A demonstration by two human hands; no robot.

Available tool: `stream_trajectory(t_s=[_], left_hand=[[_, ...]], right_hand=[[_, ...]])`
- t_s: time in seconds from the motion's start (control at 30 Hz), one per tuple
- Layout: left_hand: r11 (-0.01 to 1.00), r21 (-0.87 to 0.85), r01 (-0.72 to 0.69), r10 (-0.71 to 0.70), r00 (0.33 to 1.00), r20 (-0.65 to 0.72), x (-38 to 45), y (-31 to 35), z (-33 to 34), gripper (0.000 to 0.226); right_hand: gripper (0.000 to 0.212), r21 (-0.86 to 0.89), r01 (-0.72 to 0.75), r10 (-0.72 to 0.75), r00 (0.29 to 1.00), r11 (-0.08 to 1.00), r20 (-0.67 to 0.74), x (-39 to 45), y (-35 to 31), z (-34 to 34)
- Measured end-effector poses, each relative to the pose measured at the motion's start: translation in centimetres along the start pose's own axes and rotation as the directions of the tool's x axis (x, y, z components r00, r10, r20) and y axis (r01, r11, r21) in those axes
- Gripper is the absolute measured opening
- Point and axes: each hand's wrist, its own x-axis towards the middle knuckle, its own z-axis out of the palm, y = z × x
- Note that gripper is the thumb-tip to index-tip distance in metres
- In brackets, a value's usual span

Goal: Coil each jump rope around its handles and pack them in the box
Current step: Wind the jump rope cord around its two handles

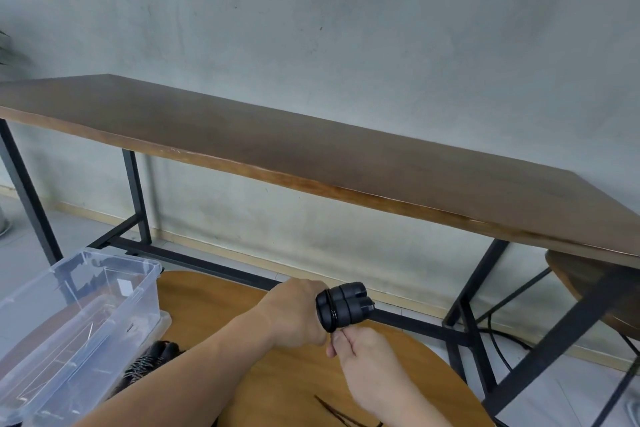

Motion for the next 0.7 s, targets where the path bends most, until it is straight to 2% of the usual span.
stream_trajectory(t_s=[0.1, 0.2, 0.23, 0.3, 0.4, 0.47, 0.53, 0.63, 0.7], left_hand=[[1.000, 0.031, -0.003, 0.003, 1.000, 0.000, 0.3, 0.1, 0.8, 0.023], [0.996, 0.085, 0.017, -0.013, 0.999, -0.050, 0.7, 0.2, 1.3, 0.034], [0.992, 0.124, 0.028, -0.019, 0.997, -0.073, 0.9, 0.2, 1.2, 0.035], [0.980, 0.192, 0.048, -0.024, 0.992, -0.126, 1.1, -0.1, 0.9, 0.032], [0.957, 0.284, 0.056, -0.021, 0.992, -0.124, 1.4, -0.2, 1.3, 0.031], [0.942, 0.331, 0.055, -0.014, 0.992, -0.126, 1.3, -0.3, 1.8, 0.030], [0.921, 0.388, 0.034, 0.018, 0.991, -0.130, 1.2, -0.2, 2.1, 0.029], [0.881, 0.469, -0.059, 0.124, 0.986, -0.109, 0.9, 0.2, 2.2, 0.030], [0.863, 0.489, -0.129, 0.198, 0.976, -0.092, 0.2, 0.5, 2.0, 0.031]], right_hand=[[0.037, -0.069, -0.011, 0.012, 1.000, 0.998, 0.015, -0.2, 0.2, -0.2], [0.032, -0.031, -0.042, 0.044, 0.998, 0.999, 0.052, -0.3, -0.1, -0.4], [0.031, -0.065, -0.049, 0.053, 0.997, 0.997, 0.062, -0.3, -0.3, -0.2], [0.029, -0.227, -0.049, 0.071, 0.993, 0.973, 0.093, -0.5, -1.0, 0.1], [0.021, -0.477, 0.005, 0.086, 0.982, 0.879, 0.169, -0.6, -2.4, 0.0], [0.023, -0.566, 0.065, 0.077, 0.972, 0.822, 0.223, -1.0, -3.5, -0.4], [0.022, -0.612, 0.136, 0.028, 0.968, 0.779, 0.251, -1.3, -4.2, -1.1], [0.015, -0.651, 0.283, -0.125, 0.952, 0.704, 0.279, -0.7, -5.0, -3.0], [0.012, -0.591, 0.335, -0.196, 0.937, 0.734, 0.289, 0.6, -5.3, -4.9]])
